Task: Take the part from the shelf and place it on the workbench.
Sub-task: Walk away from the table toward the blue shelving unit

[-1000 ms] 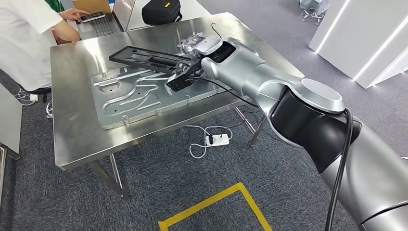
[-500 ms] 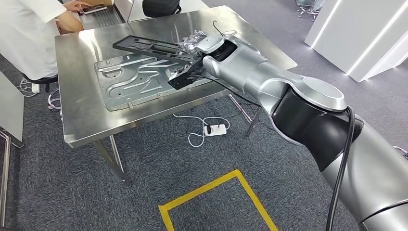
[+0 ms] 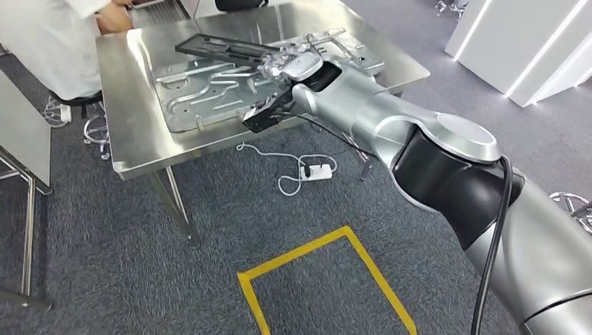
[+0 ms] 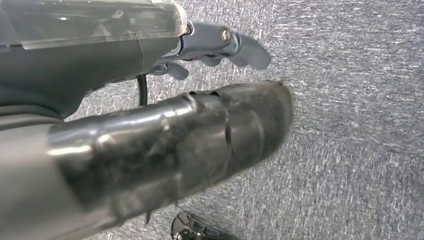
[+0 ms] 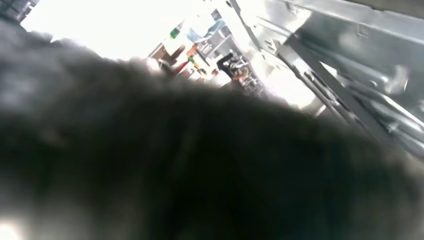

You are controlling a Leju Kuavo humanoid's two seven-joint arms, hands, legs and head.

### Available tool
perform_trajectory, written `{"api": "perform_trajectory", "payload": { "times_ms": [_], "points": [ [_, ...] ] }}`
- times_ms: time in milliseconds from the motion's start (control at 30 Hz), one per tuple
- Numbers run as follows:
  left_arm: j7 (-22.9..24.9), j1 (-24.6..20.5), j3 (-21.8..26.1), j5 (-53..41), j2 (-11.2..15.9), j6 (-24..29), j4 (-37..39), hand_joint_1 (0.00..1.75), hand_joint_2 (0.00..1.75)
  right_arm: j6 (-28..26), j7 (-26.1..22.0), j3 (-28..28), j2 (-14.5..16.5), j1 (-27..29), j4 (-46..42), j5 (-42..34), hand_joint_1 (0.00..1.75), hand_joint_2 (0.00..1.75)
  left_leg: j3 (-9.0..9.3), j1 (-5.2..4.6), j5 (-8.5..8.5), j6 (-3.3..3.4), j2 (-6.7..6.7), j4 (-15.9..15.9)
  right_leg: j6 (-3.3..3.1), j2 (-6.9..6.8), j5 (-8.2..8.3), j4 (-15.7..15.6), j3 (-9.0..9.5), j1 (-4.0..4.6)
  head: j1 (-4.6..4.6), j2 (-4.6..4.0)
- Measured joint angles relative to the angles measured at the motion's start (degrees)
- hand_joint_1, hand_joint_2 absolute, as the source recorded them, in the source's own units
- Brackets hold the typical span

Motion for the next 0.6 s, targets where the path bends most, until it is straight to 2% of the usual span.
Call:
{"api": "perform_trajectory", "payload": {
  "times_ms": [33,67,100,133,167,200,233,267,300,333,367,400,467,533,567,600],
  "points": [
    [-0.3,0.0,0.0,0.0,0.0,-0.1,0.0,0.00,0.00,0.0,0.0,0.0,-0.1,0.0,0.0,0.0,0.00,0.00,-0.34,0.06,0.47,0.74,0.07,-0.2,0.30,0.10,-0.78,0.4,-0.27,-0.12,0.02,0.00],
    [-0.6,0.0,0.0,0.0,0.0,-0.2,0.0,0.00,0.00,0.0,0.0,0.0,-0.4,0.0,0.0,-0.1,0.00,0.00,-0.75,0.15,1.05,1.39,0.13,-0.5,0.53,0.26,-2.67,1.8,-0.81,-0.20,0.04,-0.01],
    [-0.7,0.0,0.0,0.0,0.0,-0.3,0.0,0.00,0.00,0.0,0.0,0.1,-0.6,0.0,0.0,-0.1,0.00,0.00,-1.15,0.18,1.63,1.82,0.18,-0.7,0.70,0.45,-5.42,4.4,-1.57,-0.25,0.04,-0.01],
    [-0.7,0.0,0.0,0.1,0.0,-0.3,0.0,0.00,0.00,0.1,0.0,0.1,-0.8,0.0,0.0,-0.2,0.00,0.00,-1.65,0.15,2.17,2.03,0.15,-0.9,0.84,0.60,-8.23,7.8,-2.47,-0.26,0.06,-0.01],
    [-0.7,0.1,0.0,0.1,0.0,-0.3,0.0,0.00,0.00,0.1,-0.1,0.1,-0.9,0.1,0.0,-0.2,0.00,0.00,-2.17,0.11,2.72,2.08,0.16,-0.9,0.94,0.73,-10.33,11.6,-3.30,-0.26,0.04,-0.01],
    [-0.6,0.1,0.0,0.1,0.0,-0.3,0.0,0.00,0.00,0.1,-0.1,0.2,-0.9,0.1,0.1,-0.3,0.00,0.00,-2.72,0.07,3.18,2.01,0.19,-0.9,0.98,0.79,-11.22,14.4,-3.66,-0.26,0.03,-0.01],
    [-0.6,0.1,0.0,0.1,0.0,-0.3,0.0,0.00,0.00,0.1,-0.2,0.2,-1.0,0.2,0.1,-0.3,0.00,0.00,-3.28,0.04,3.61,1.93,0.23,-0.9,0.93,0.82,-10.94,15.5,-3.21,-0.26,0.02,-0.01],
    [-0.5,0.1,0.0,0.1,0.0,-0.3,0.0,0.00,0.00,0.1,-0.3,0.3,-1.0,0.2,0.1,-0.4,0.00,0.00,-3.77,0.03,4.01,1.81,0.26,-0.9,0.79,0.83,-9.87,14.5,-1.62,-0.26,0.01,-0.01],
    [-0.5,0.1,0.0,0.0,0.0,-0.3,0.0,0.00,0.00,0.1,-0.3,0.3,-1.0,0.3,0.1,-0.5,0.00,0.00,-4.13,0.02,4.35,1.64,0.29,-0.8,0.59,0.83,-8.62,11.3,1.12,-0.24,0.02,-0.01],
    [-0.5,0.1,0.0,0.0,0.0,-0.3,0.0,0.00,0.00,0.1,-0.4,0.3,-1.0,0.2,0.1,-0.5,0.00,0.00,-4.36,0.03,4.65,1.44,0.31,-0.9,0.39,0.83,-8.18,7.1,4.19,-0.22,0.02,-0.01],
    [-0.5,0.1,0.0,0.0,0.0,-0.3,0.0,0.00,0.00,0.0,-0.4,0.3,-1.0,0.2,0.0,-0.5,0.00,0.00,-4.49,-0.01,4.93,1.15,0.31,-0.9,0.27,0.87,-8.12,3.3,6.86,-0.05,0.02,-0.01],
    [-0.5,0.1,0.0,0.0,0.0,-0.3,0.0,0.00,0.00,0.0,-0.4,0.3,-1.0,0.2,0.0,-0.5,0.00,0.00,-4.48,-0.04,5.22,0.81,0.30,-1.1,0.14,0.94,-8.35,0.7,8.56,0.16,0.02,-0.01],
    [-0.5,0.1,0.0,0.0,0.0,-0.3,0.0,0.00,0.00,0.0,-0.4,0.3,-1.0,0.2,0.0,-0.5,0.00,0.00,-4.41,-0.10,5.81,0.04,0.27,-1.4,-0.05,1.09,-8.63,-0.7,9.16,0.61,0.01,-0.01],
    [-0.5,0.1,0.0,0.0,0.0,-0.2,0.0,0.00,0.00,0.0,-0.4,0.3,-0.9,0.2,0.0,-0.5,0.00,0.00,-4.59,-0.02,5.85,-0.64,0.23,-1.5,-0.76,1.07,-8.14,-1.1,8.95,0.63,0.01,-0.01],
    [-0.5,0.2,0.0,0.0,0.0,-0.2,0.0,0.00,0.00,0.0,-0.4,0.3,-0.9,0.1,0.0,-0.5,0.00,0.00,-5.04,0.01,5.02,-0.82,0.23,-0.6,-1.24,1.02,-7.83,-1.3,8.87,0.62,0.00,-0.01],
    [-0.6,0.2,0.0,0.0,0.0,-0.2,0.0,0.00,0.00,0.0,-0.4,0.3,-0.8,0.1,0.0,-0.5,0.00,0.00,-5.93,0.03,3.47,-0.90,0.22,1.5,-1.75,0.95,-7.50,-1.5,8.76,0.64,0.00,-0.01]
  ]
}}
